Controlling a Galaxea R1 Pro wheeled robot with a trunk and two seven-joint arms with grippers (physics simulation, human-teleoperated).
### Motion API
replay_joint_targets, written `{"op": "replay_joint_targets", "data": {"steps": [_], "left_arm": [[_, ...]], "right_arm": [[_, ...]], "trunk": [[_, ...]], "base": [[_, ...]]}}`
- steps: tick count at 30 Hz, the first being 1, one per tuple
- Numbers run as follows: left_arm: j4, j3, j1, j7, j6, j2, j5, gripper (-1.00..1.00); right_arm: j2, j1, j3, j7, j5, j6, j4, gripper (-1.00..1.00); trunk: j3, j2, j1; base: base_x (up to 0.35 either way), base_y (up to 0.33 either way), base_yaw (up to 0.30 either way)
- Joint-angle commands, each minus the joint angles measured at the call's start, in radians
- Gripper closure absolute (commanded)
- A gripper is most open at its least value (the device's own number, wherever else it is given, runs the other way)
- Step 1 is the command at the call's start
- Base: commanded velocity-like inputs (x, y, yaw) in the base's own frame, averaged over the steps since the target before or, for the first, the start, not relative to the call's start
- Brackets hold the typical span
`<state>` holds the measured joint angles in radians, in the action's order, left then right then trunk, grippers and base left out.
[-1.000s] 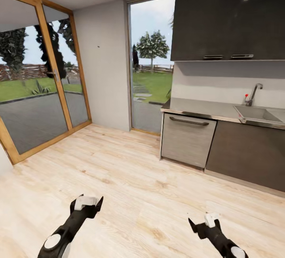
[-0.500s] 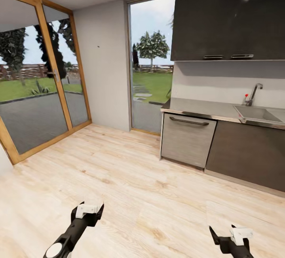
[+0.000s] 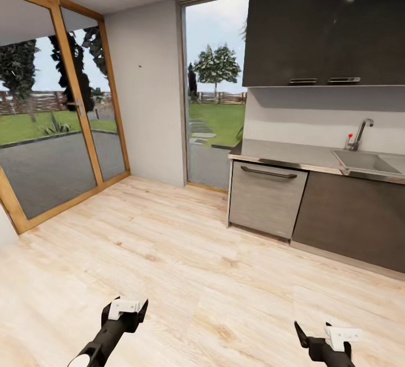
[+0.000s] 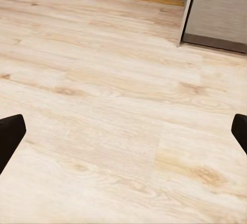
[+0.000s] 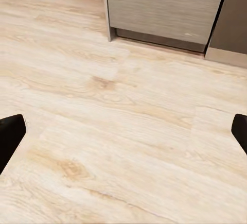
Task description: Put the three can of soda from the living room inside the tash can in the kitchen.
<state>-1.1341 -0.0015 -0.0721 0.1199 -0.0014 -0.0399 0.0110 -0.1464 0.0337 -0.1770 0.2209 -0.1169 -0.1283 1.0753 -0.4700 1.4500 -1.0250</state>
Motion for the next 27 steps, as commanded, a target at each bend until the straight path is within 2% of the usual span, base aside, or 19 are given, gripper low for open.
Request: {"op": "replay_joint_targets", "data": {"steps": [1, 13, 27], "left_arm": [[0.000, 0.000, 0.000, 0.000, 0.000, 0.000, 0.000, -1.00], [0.001, 0.000, 0.000, 0.000, 0.000, 0.000, -0.002, -1.00], [0.009, 0.000, 0.000, -0.001, 0.000, 0.001, -0.003, -1.00]], "right_arm": [[0.000, 0.000, 0.001, -0.001, 0.000, 0.000, 0.000, -1.00], [0.015, 0.000, 0.045, -0.016, 0.004, 0.000, 0.000, -1.00], [0.018, 0.000, 0.050, -0.017, 0.004, -0.002, -0.001, -1.00]], "trunk": [[0.000, 0.000, 0.000], [-0.001, 0.000, 0.000], [-0.005, 0.000, 0.000]], "base": [[0.000, 0.000, 0.031], [0.000, 0.000, 0.173], [0.000, 0.000, 0.230]]}}
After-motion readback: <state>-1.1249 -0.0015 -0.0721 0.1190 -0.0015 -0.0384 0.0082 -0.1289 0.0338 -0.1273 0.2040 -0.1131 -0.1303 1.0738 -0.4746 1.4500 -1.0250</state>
